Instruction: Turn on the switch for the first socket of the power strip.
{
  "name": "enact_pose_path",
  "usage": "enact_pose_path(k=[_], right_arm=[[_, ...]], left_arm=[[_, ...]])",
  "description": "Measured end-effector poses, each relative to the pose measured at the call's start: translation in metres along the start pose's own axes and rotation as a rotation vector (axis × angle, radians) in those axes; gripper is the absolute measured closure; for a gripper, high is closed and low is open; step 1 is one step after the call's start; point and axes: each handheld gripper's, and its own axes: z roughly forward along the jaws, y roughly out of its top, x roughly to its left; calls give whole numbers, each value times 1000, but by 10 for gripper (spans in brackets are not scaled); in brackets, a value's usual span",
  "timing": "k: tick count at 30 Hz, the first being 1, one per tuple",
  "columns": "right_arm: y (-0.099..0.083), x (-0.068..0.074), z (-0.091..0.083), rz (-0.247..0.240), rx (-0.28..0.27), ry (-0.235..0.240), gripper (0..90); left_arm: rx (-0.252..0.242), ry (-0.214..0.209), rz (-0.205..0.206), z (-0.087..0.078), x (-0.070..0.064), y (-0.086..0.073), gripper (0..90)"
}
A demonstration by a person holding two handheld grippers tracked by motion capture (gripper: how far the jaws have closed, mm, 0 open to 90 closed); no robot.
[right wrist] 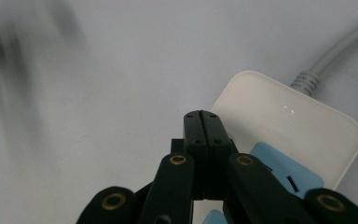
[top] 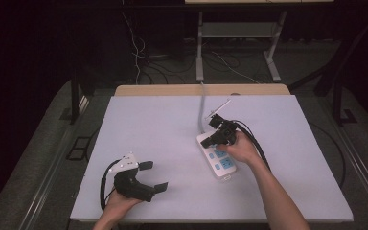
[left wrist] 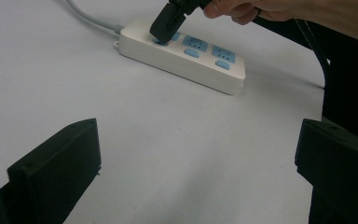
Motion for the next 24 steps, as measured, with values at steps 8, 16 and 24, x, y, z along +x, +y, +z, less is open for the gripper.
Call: enact_pose_path(k=[8,16,24], right_arm=[[-1,2,-13,-10,-30,-6,900],[-4,5,-33,-22,-58,-23,900],[-12,8,-53,-25,-78,-41,900]], left_arm=[[-1,0,0,0,0,0,0],[1,-1,0,1,-1,0,0],[-3,2,-2,1,-1,0,0]])
